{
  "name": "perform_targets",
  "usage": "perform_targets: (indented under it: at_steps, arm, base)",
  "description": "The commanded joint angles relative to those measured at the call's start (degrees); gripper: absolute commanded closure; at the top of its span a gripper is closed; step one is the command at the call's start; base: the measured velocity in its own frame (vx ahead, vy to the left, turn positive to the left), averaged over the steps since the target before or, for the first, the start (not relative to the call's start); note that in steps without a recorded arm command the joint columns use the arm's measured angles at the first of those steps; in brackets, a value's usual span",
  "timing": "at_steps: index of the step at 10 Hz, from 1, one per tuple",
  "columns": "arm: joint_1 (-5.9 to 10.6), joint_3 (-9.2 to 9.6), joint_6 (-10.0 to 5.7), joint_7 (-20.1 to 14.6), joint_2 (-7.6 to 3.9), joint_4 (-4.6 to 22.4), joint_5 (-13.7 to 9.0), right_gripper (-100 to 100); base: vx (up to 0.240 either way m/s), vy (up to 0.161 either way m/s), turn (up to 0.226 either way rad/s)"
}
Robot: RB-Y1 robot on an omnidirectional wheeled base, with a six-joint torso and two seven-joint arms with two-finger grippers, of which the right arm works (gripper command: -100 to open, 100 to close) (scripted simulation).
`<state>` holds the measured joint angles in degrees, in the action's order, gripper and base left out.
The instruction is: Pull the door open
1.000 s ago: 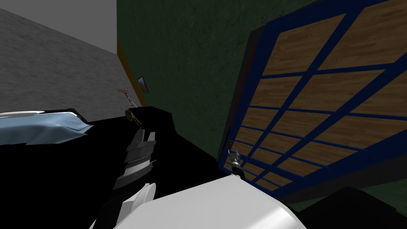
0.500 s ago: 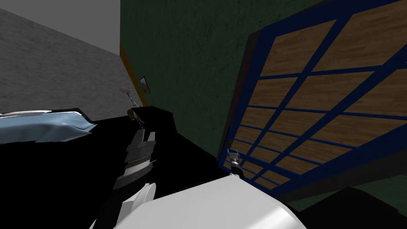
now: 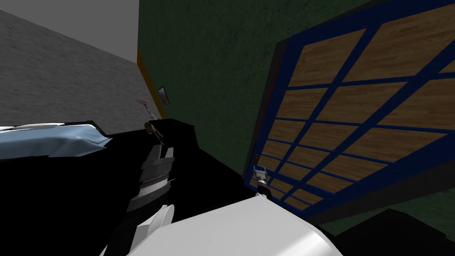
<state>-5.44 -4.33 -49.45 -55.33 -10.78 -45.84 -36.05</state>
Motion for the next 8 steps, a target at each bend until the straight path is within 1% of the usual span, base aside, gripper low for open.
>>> perform_targets:
  at_steps: [1,2,3,5,6,8]
  arm:
    - [0.11,0.45,-0.04,-2.7,0.05,-0.1,-0.8,-100]
    - [0.2,0.83,-0.1,-4.3,0.1,-0.2,-1.5,-100]
    - [0.2,0.83,-0.1,-5.0,0.1,-0.2,-1.5,-100]
    - [0.37,1.51,-0.21,-8.6,0.17,-0.3,-2.8,-100]
    - [0.37,1.51,-0.21,-9.1,0.17,-0.3,-2.8,-100]
    - [0.52,2.08,-0.3,-12.5,0.23,-0.3,-3.8,-100]
  base:
    - [-0.037,0.003,0.018]
    - [-0.058,0.008,0.026]
    - [-0.041,0.008,0.006]
    - [-0.037,0.014,0.019]
    - [-0.03,0.006,0.006]
    - [-0.036,0.003,0.015]
